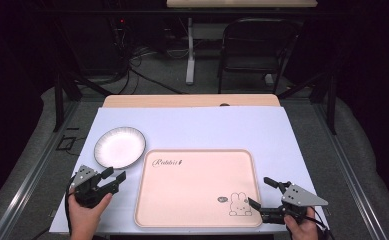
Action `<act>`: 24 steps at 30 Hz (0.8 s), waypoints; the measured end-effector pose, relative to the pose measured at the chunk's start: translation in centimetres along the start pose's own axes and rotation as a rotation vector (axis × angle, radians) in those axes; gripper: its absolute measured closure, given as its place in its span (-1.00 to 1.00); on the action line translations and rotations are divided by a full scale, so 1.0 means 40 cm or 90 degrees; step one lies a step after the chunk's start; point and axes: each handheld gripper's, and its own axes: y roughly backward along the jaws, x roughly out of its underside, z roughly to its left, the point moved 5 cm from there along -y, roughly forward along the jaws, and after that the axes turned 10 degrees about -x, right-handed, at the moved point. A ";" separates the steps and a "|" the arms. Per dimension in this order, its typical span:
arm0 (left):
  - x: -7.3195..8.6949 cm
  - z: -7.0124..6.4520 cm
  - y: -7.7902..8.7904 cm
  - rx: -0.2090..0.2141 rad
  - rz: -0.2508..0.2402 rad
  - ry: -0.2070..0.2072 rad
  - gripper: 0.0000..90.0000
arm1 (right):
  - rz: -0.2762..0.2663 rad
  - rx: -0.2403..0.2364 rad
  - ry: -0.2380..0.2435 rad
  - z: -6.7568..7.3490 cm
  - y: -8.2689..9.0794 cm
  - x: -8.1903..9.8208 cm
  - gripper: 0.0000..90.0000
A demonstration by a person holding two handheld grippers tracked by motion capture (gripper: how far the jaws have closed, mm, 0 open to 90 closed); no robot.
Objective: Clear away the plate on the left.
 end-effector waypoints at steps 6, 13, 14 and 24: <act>0.000 0.004 -0.001 0.009 0.008 0.018 -0.03 | 0.000 0.000 0.000 0.000 0.000 0.000 -0.67; 0.000 0.001 -0.007 0.022 0.046 0.040 -0.04 | 0.001 0.000 -0.003 0.000 -0.001 0.000 -0.67; 0.001 0.001 -0.010 0.022 0.053 0.042 -0.05 | 0.001 0.000 -0.003 0.000 -0.001 0.000 -0.67; -0.004 0.023 -0.022 0.012 0.114 0.096 -0.14 | 0.001 0.000 -0.003 -0.001 -0.001 0.000 -0.67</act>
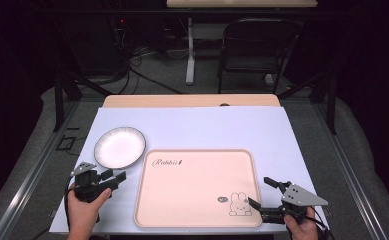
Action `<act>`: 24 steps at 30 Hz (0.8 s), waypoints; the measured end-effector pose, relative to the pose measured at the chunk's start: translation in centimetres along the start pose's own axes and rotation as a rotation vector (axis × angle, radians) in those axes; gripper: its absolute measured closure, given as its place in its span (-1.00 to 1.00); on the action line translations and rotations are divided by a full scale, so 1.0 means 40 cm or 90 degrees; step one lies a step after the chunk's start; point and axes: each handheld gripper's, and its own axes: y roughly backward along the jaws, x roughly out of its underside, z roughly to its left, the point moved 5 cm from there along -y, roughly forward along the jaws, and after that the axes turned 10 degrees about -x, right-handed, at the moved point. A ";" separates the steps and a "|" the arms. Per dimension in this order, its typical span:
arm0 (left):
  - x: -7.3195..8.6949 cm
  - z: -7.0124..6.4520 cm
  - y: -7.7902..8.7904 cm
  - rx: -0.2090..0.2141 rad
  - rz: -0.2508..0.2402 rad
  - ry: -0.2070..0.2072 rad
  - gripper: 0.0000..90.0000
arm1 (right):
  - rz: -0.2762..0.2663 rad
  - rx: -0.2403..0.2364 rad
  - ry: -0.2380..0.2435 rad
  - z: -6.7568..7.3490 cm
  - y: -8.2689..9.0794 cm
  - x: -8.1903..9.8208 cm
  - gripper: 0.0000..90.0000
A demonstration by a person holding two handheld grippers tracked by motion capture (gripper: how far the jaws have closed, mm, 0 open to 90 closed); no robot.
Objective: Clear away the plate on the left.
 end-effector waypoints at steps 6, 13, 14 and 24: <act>-0.009 0.018 0.000 -0.008 0.028 0.023 -0.16 | 0.001 0.000 0.000 0.000 -0.001 0.000 -0.67; -0.025 0.025 0.004 -0.014 0.037 0.026 -0.16 | 0.001 0.001 0.000 -0.001 -0.001 0.000 -0.67; -0.028 0.026 0.004 -0.011 0.040 0.026 -0.16 | 0.000 0.001 -0.001 -0.001 -0.001 0.000 -0.67; -0.062 0.035 0.010 -0.016 0.058 0.028 -0.16 | 0.000 0.001 -0.001 -0.001 -0.001 0.000 -0.67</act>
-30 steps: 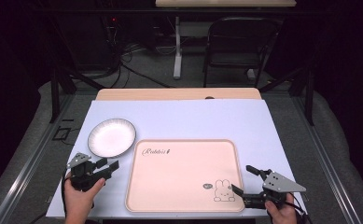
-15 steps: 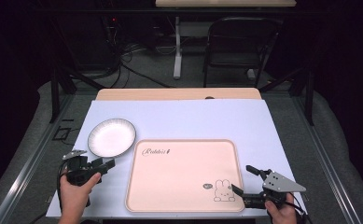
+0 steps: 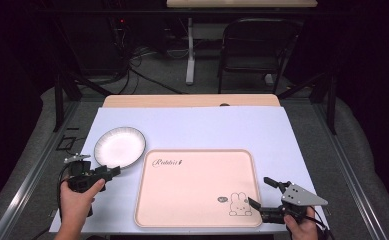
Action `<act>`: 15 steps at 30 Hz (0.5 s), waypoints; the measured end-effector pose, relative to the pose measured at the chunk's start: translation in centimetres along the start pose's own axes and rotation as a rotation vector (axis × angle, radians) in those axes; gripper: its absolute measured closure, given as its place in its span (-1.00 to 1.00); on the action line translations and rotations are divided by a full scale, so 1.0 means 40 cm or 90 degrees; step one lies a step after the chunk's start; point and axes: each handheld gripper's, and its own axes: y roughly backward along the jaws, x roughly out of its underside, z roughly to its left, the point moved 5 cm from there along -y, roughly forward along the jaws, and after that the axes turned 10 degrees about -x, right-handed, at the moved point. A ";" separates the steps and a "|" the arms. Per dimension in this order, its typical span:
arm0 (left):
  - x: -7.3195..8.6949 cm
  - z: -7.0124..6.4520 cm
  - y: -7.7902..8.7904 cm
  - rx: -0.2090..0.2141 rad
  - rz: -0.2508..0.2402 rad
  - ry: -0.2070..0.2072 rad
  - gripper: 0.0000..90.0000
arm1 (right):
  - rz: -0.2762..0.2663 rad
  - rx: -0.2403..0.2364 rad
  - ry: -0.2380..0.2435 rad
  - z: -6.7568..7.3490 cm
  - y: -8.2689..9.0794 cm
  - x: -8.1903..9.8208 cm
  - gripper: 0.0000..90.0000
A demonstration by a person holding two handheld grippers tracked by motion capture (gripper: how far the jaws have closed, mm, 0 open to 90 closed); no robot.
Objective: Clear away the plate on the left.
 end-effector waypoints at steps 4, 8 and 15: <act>-0.018 0.007 -0.001 0.000 0.017 0.008 -0.16 | 0.000 0.000 0.000 0.000 0.000 0.000 -0.67; -0.032 0.012 -0.002 -0.002 0.029 0.012 -0.16 | 0.000 0.000 0.000 0.000 0.000 0.000 -0.67; -0.060 0.023 0.002 -0.007 0.039 0.025 -0.16 | 0.000 0.000 0.000 0.000 0.000 0.000 -0.67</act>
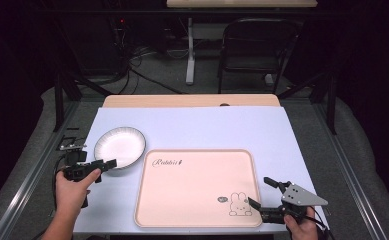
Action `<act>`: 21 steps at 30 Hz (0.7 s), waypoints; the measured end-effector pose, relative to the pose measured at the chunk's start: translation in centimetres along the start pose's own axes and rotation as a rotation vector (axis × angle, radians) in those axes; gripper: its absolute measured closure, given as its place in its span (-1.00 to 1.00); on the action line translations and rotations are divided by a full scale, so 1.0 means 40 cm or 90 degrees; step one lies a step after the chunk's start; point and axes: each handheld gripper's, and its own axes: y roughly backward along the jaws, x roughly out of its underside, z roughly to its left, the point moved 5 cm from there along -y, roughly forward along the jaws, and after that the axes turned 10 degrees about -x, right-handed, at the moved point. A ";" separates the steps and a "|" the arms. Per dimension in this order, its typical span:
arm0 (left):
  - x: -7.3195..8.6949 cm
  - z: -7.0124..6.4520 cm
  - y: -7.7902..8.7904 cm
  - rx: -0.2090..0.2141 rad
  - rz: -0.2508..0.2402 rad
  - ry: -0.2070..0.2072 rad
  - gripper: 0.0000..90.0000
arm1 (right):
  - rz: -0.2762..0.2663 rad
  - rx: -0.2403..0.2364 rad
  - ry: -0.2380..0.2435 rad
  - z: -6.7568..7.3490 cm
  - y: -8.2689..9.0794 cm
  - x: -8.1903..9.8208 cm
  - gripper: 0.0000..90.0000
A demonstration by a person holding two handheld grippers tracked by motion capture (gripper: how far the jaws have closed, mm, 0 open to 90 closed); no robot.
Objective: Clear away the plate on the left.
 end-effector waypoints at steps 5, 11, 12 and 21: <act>-0.017 0.007 0.003 -0.015 0.009 -0.003 -0.16 | 0.000 0.000 0.000 0.000 0.000 0.000 -0.67; -0.039 0.013 0.005 -0.020 0.018 0.001 -0.16 | 0.000 -0.001 0.000 0.001 0.000 0.000 -0.67; -0.044 0.014 0.005 -0.021 0.018 0.003 -0.16 | 0.000 -0.001 0.000 0.001 0.000 0.000 -0.67; -0.082 0.034 0.010 -0.031 0.024 0.021 -0.16 | 0.000 -0.001 0.001 0.000 0.000 0.000 -0.67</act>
